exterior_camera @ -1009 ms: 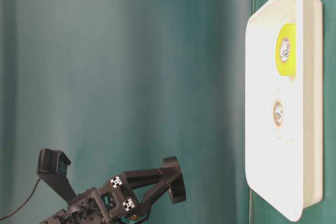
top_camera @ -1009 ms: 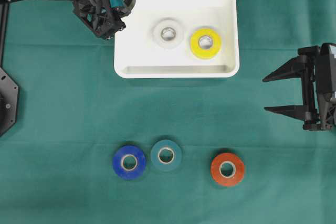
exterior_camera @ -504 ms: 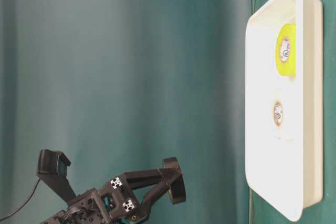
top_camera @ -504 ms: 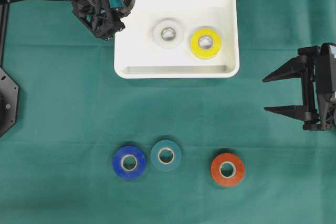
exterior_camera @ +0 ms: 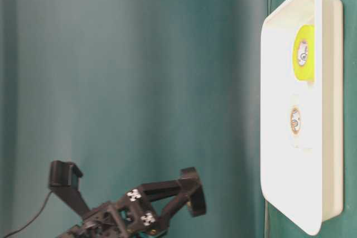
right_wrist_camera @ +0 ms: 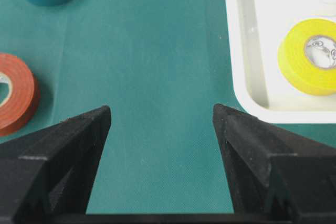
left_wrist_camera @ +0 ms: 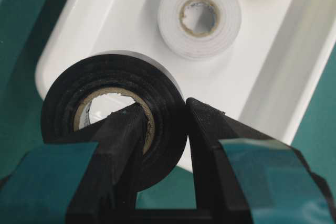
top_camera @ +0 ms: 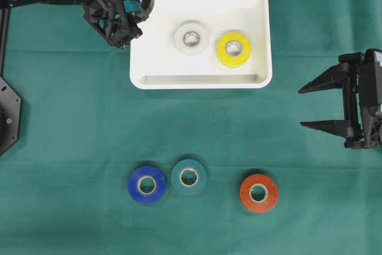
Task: Pick up the tape from a random location and place it into the white case.
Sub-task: 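Lower the black roll into the tray's left side and open the left gripper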
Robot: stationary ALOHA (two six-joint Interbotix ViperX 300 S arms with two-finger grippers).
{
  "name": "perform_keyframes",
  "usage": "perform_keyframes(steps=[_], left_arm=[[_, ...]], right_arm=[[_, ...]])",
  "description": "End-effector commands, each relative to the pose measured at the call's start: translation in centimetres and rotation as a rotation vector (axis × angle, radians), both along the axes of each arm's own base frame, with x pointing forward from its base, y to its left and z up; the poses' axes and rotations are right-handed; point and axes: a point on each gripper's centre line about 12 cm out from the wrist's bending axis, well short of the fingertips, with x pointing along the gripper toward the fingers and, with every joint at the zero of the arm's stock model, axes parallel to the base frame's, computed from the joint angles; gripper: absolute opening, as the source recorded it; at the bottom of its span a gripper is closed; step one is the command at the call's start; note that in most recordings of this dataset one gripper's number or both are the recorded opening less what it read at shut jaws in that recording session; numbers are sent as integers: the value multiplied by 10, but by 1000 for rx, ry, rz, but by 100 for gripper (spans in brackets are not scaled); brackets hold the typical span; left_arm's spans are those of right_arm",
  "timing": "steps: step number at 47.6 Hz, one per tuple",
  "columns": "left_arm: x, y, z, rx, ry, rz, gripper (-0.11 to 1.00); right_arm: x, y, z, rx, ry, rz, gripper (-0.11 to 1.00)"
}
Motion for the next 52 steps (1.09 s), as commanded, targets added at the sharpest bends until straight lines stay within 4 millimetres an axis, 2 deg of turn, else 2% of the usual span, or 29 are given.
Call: perform_keyframes(steps=[1,20,39,52], left_arm=[[2,2,0,9,-21,2,19],[21,10,-58,-7,7,1,19],[29,17,-92,-24,41,9,19],[32,19,-102,-28,53,6,19]], right_arm=[[5,0,10,0,-29,0,74],[5,0,10,3,-29,0,74],[5,0,8,3,-24,0,74],[5,0,8,3,-24,-1,74]])
